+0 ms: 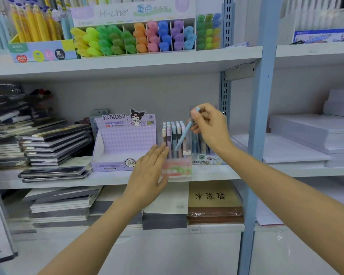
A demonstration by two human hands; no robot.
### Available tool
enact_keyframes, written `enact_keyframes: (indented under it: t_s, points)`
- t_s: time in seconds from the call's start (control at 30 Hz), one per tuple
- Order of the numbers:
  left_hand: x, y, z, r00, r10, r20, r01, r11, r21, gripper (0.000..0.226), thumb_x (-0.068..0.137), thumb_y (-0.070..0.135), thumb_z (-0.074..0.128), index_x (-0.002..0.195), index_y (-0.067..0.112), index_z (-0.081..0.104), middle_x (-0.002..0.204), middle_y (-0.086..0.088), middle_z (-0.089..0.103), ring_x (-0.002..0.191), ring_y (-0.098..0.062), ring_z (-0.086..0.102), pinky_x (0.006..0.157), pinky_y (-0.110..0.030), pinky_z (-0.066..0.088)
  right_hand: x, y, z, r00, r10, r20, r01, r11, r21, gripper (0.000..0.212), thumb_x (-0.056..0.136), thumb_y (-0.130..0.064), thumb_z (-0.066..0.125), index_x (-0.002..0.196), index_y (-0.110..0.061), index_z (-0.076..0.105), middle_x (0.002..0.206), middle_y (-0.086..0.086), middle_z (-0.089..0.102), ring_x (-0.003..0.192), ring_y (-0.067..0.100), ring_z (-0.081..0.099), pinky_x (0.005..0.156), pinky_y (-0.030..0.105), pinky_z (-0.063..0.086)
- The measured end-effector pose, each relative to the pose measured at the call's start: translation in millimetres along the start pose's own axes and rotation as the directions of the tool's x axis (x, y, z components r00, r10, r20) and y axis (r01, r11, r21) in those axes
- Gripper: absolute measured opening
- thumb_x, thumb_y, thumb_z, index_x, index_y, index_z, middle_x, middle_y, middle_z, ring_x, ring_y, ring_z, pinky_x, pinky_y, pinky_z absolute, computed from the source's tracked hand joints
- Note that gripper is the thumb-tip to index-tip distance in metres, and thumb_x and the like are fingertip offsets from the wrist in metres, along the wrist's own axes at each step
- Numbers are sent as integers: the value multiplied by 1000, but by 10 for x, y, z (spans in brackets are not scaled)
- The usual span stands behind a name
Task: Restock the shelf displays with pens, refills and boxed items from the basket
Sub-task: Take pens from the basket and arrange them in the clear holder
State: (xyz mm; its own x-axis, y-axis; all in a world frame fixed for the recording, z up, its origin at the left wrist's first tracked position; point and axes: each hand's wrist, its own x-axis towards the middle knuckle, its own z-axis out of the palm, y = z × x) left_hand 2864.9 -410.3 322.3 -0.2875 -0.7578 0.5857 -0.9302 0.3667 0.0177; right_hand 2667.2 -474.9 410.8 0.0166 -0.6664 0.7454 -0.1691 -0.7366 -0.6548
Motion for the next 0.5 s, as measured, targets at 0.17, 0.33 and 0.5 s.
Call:
enact_keyframes:
  t_s: [0.17,0.33,0.5]
  points:
    - [9,-1,34,1000,13,-15,-13,1000,20,77,96,30,54,156,20,7,163,8,1,149,-9,-10,119,-31,5,-95,84,167,988,-37,152,53,993,-105,14,97,-19,56,96,-6,63,82,11,70,71,21,70,69,35,60]
    - [-2,-12,39,1000,29,-5,-29,999,28,78,95,28,54,156,18,6,163,7,0,149,-9,-7,120,-32,10,-53,52,172,963,-17,270,66,983,-171,15,98,-16,55,99,-4,64,82,11,69,71,26,69,71,40,59]
    - [-2,-11,47,999,43,-10,-42,998,53,80,94,28,56,156,17,6,164,4,4,150,-11,-2,119,-30,11,-65,63,222,960,-28,279,93,971,-221,13,96,-17,59,107,-12,59,81,9,70,69,24,69,71,43,59]
